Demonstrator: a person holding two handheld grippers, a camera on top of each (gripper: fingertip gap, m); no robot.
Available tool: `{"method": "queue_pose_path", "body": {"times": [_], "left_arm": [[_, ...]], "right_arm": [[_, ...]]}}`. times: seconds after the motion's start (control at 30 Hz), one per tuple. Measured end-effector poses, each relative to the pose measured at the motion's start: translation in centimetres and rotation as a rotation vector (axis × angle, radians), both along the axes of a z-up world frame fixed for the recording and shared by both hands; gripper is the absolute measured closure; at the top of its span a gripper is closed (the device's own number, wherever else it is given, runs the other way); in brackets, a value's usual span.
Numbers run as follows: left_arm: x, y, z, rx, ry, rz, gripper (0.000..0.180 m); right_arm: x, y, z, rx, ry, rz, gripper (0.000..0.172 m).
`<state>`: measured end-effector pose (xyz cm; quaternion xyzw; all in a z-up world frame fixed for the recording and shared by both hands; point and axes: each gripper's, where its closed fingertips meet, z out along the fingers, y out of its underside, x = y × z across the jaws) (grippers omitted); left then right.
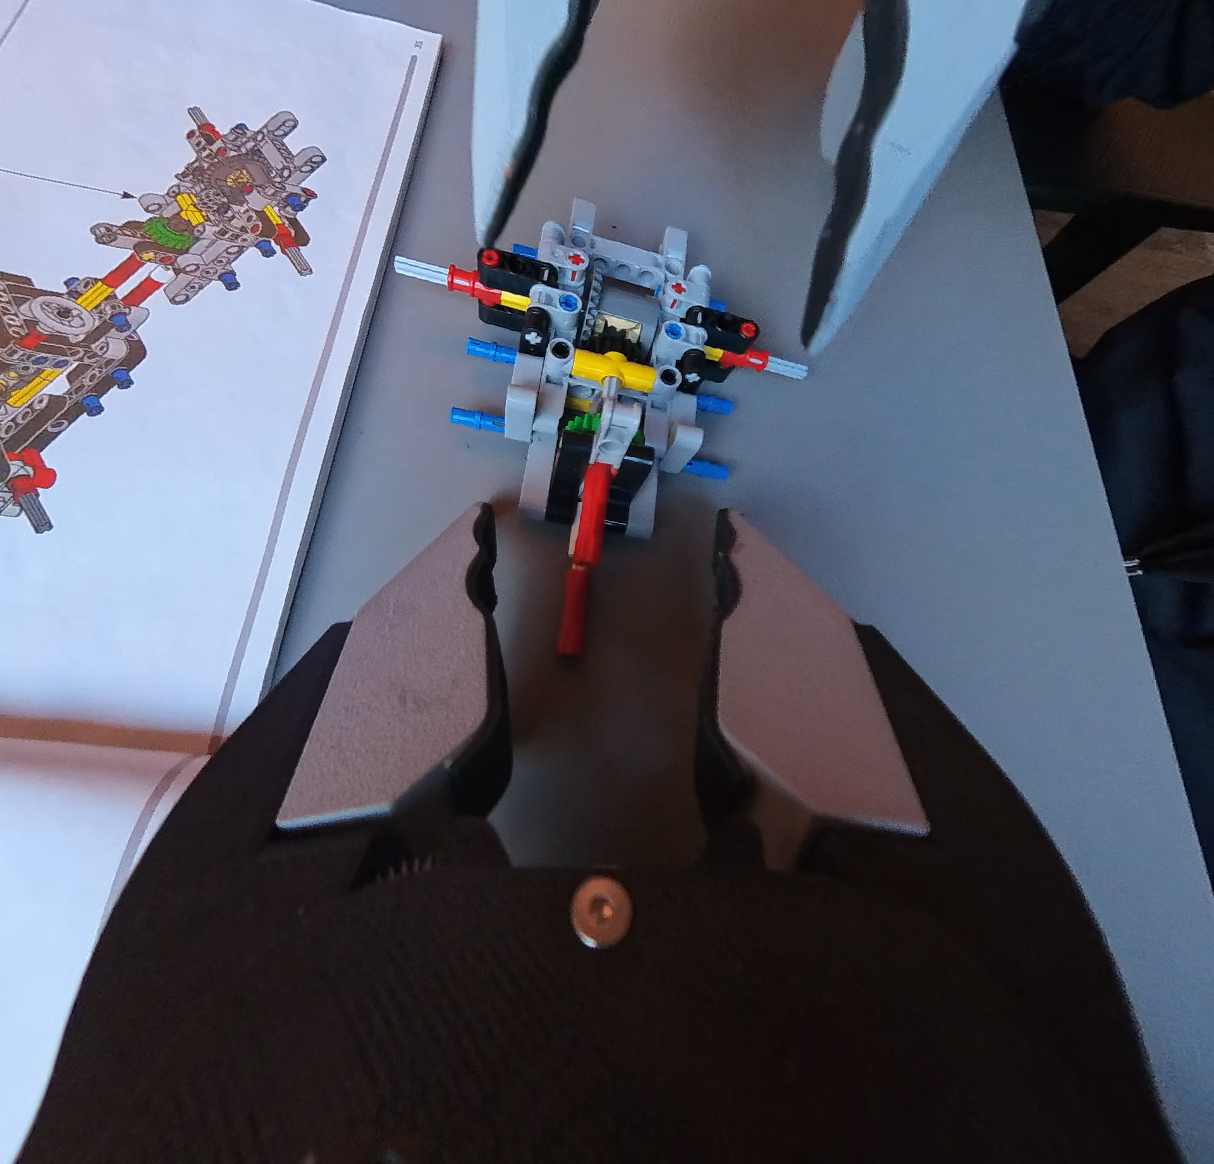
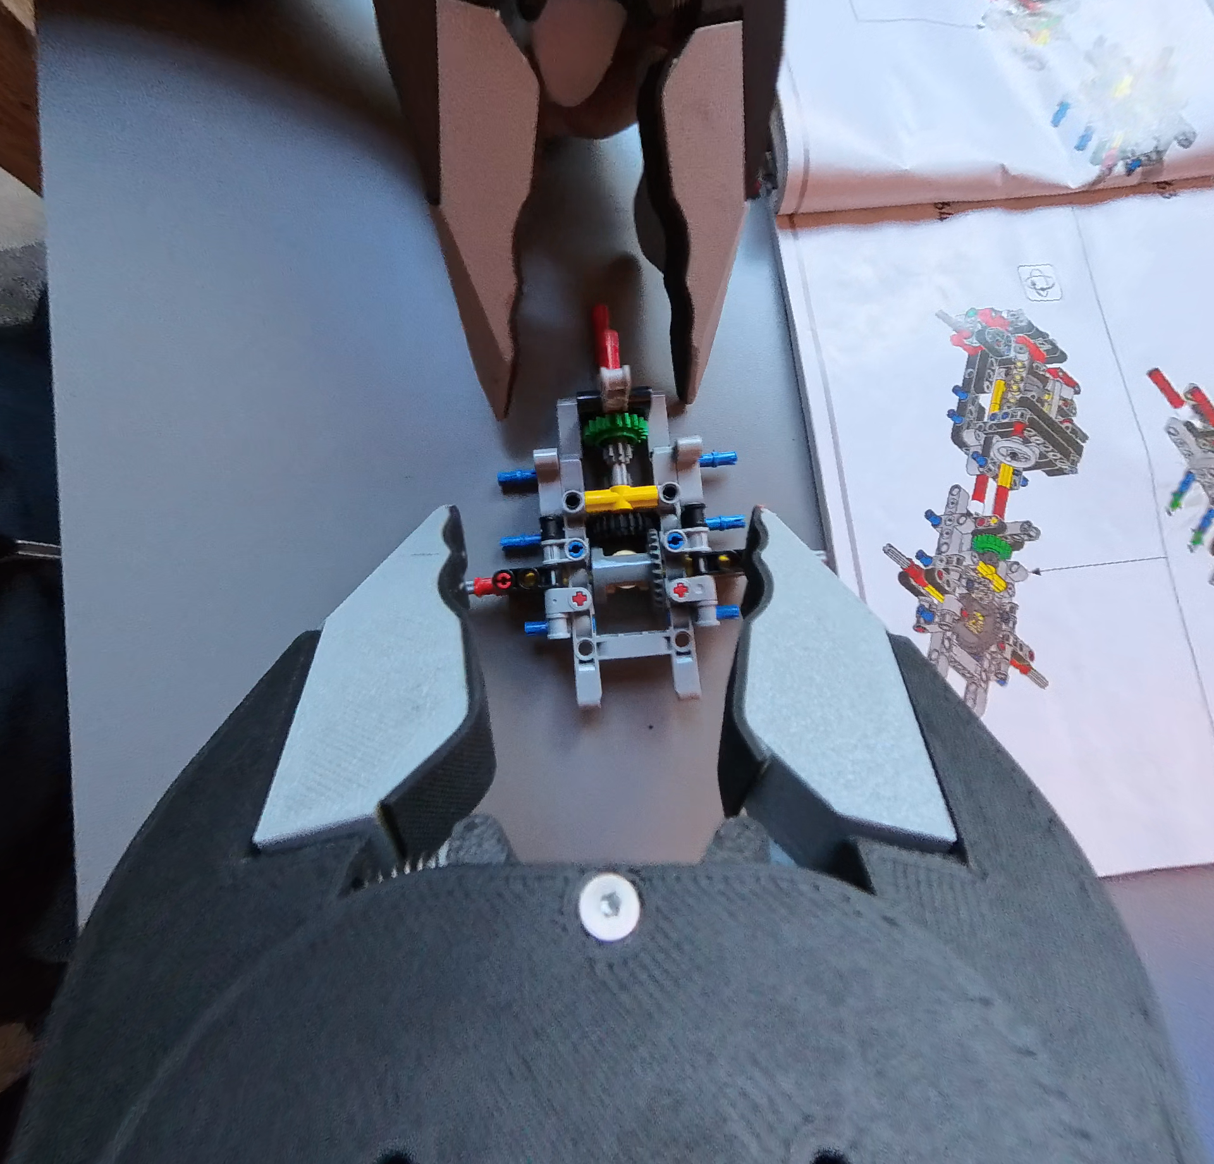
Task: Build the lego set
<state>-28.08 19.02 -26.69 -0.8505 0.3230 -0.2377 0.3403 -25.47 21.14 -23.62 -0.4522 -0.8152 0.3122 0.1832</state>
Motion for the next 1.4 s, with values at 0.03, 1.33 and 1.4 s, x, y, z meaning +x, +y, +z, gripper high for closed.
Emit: {"method": "queue_pose_path", "body": {"times": [0.03, 1.33, 1.4], "left_arm": [[0.0, -0.1, 0.0, 0.001, 0.001, 0.000, 0.116], [-0.9, -0.1, -0.8, 0.090, 0.157, 0.054, 0.100], [-0.9, -0.1, -0.8, 0.089, 0.157, 0.056, 0.100]], "right_arm": [[-0.1, 0.4, 0.2, -0.005, 0.008, -0.008, 0.090], [0.7, 13.1, 9.8, -0.508, 0.765, -0.359, 0.119], [0.4, 12.9, 9.1, -0.468, 0.752, -0.362, 0.120]]}}
